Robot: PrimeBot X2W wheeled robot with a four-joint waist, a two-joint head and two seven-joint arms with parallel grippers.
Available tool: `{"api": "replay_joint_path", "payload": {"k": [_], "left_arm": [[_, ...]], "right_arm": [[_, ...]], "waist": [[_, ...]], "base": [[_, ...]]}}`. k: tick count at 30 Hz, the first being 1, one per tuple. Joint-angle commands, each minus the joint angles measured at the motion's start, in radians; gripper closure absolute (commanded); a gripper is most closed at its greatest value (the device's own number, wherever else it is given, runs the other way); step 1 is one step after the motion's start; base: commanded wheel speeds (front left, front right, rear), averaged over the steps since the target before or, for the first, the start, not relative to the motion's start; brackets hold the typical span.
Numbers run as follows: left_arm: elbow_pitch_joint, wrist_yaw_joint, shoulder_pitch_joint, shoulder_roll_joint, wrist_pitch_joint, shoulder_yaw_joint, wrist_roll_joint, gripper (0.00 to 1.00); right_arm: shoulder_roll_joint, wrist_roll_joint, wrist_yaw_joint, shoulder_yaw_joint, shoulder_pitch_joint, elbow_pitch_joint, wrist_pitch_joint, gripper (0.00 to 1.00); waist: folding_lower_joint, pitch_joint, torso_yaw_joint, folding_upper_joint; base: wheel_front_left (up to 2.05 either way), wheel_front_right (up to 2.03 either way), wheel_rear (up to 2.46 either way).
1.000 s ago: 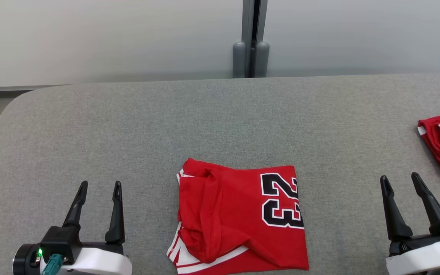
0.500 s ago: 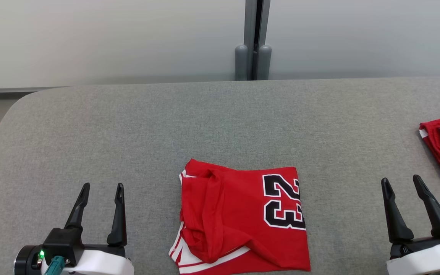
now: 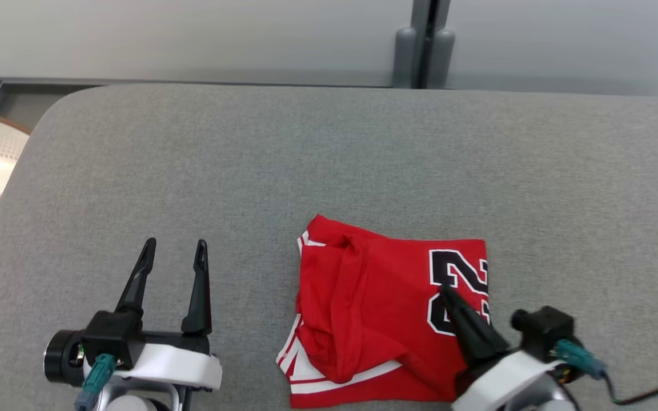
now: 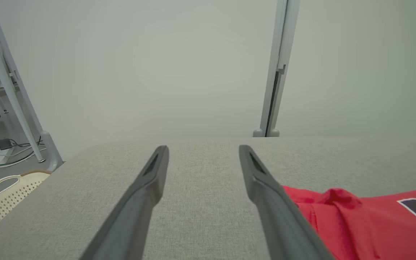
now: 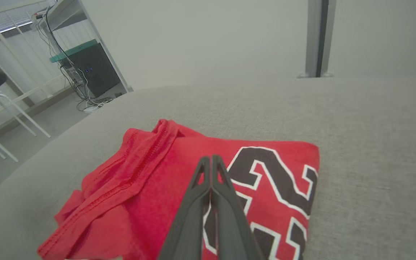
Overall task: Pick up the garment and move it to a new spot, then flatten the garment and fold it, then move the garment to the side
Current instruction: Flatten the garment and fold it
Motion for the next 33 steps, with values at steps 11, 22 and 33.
{"api": "replay_joint_path", "payload": {"k": [11,22,33], "left_arm": [[0.034,-0.016,-0.070,-0.022,-0.026,0.012,0.000,0.00],[0.049,-0.023,-0.063,-0.030,-0.030,0.030,0.007,0.00],[0.052,-0.024,0.001,-0.013,-0.030,0.054,0.005,0.00]], "right_arm": [[0.009,0.184,0.000,0.371,-0.165,0.254,-0.006,1.00],[-0.052,0.298,0.000,0.479,-0.250,0.281,-0.061,1.00],[-0.124,0.218,0.000,0.157,-0.129,0.155,-0.140,0.00]], "waist": [[0.0000,0.061,0.053,0.0000],[0.0000,0.055,0.038,0.0000],[0.0000,-0.030,-0.013,0.0000]], "base": [[0.00,0.00,0.00],[0.00,0.00,0.00],[0.00,0.00,0.00]]}}
